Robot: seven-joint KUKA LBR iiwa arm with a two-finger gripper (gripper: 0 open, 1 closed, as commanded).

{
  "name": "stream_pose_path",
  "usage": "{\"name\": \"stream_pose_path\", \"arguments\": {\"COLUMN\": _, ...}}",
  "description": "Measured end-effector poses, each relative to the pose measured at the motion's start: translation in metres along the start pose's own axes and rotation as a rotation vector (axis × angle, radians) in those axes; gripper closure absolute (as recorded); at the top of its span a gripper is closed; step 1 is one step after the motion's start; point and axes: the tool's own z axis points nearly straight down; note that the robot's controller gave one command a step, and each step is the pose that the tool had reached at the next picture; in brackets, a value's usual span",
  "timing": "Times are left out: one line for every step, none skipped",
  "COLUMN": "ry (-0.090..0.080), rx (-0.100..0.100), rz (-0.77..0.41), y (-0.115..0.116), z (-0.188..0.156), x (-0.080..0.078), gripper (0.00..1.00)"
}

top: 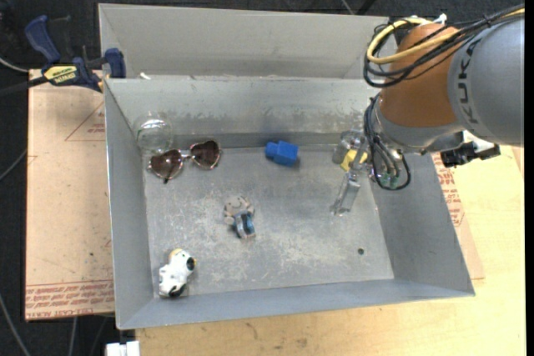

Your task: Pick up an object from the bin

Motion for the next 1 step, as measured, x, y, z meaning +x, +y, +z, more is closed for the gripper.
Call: {"name": "stream_pose_path", "arguments": {"ry": -0.003, "rx": 0.001, "rz": 0.011, "y": -0.0160, "z": 0.0441, "x": 0.0152, "gripper": 0.00}}
